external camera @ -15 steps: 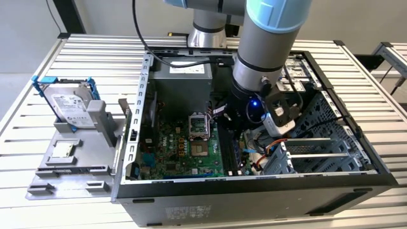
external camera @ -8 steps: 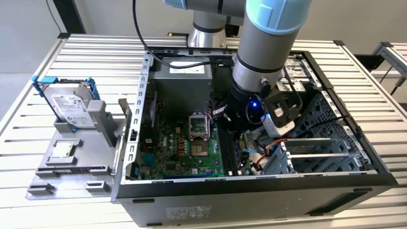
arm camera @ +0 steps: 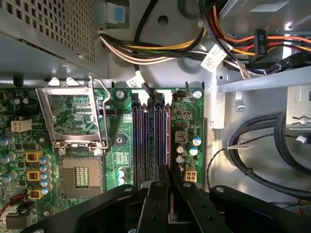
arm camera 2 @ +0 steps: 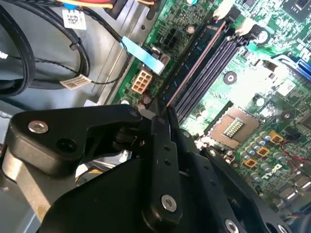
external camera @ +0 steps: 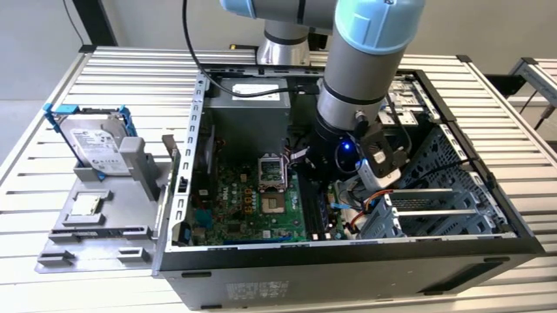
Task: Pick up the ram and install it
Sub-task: 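Insert the ram into the slot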
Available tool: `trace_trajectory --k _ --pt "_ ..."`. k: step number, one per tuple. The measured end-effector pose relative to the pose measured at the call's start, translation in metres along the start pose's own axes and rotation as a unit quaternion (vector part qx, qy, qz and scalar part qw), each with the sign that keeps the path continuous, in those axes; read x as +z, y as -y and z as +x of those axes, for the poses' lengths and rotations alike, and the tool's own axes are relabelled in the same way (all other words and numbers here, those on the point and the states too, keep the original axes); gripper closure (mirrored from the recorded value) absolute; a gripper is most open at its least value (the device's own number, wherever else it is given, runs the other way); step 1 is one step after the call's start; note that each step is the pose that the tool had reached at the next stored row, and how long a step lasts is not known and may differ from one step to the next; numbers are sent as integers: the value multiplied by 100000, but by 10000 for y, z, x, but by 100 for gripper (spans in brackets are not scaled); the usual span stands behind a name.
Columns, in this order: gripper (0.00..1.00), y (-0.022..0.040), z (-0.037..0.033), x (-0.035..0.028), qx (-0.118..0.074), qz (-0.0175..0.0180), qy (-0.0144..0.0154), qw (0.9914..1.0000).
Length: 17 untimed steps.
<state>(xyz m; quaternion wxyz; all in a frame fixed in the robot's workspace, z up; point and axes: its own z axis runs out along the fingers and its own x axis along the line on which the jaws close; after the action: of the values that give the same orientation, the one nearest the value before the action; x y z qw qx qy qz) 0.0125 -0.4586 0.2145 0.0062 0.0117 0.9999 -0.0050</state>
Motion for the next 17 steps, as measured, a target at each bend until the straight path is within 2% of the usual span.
trace_trajectory --k 6,7,8,9,14,16,17 --pt "100 0 0 2 1 -15 -331 99999" --pt "0 0 0 2 0 -12 -383 99999" --pt "0 -1 -1 -7 -3 102 -428 99999" --pt "0 0 -4 -43 21 127 -527 99999" --pt "0 -8 -6 -284 61 151 -528 99998" --pt "0 -14 -7 -284 58 161 -525 99998" --pt "100 -14 -7 -285 53 179 -526 99998"
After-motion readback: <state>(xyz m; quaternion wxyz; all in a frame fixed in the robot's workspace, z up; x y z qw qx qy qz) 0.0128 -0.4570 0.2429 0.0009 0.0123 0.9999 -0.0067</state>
